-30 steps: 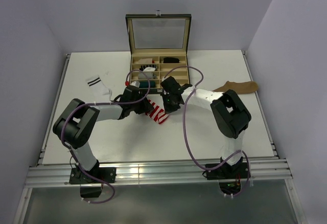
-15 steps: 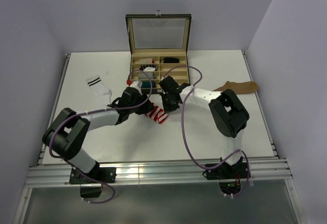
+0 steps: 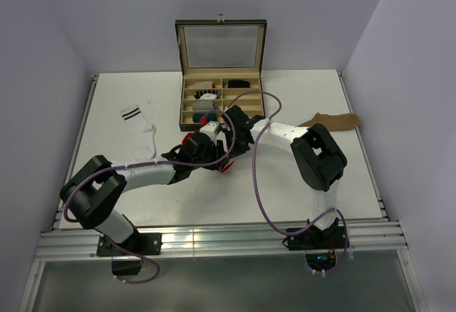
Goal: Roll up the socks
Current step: Roll the sock at the center of the board.
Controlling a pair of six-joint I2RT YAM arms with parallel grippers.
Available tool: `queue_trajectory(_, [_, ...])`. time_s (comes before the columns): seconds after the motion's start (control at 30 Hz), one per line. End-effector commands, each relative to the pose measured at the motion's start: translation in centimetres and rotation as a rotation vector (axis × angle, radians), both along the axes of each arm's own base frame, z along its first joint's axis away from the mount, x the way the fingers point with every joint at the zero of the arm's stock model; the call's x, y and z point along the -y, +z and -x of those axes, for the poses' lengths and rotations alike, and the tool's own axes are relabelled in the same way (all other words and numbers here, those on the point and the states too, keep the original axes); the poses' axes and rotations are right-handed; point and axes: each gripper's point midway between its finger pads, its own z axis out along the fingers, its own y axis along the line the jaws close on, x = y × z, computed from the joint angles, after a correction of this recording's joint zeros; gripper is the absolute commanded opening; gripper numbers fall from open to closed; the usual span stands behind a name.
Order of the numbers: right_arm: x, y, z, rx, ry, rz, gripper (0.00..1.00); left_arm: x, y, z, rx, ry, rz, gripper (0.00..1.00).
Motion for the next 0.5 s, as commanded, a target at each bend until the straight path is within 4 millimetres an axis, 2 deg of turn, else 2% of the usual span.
queue_trajectory(0.0, [0.9,-2.5,1.3,-0.068,0.000,0.068,0.00,1.3,0.4,-0.6,0.047,-0.043,-0.020,0.41])
queue_trajectory(0.47, [0.6,-2.6,1.4,-0.078,0.003,0.051,0.00,2.6,-0.9,-0.8,0.019,-0.070,-0.063,0.41])
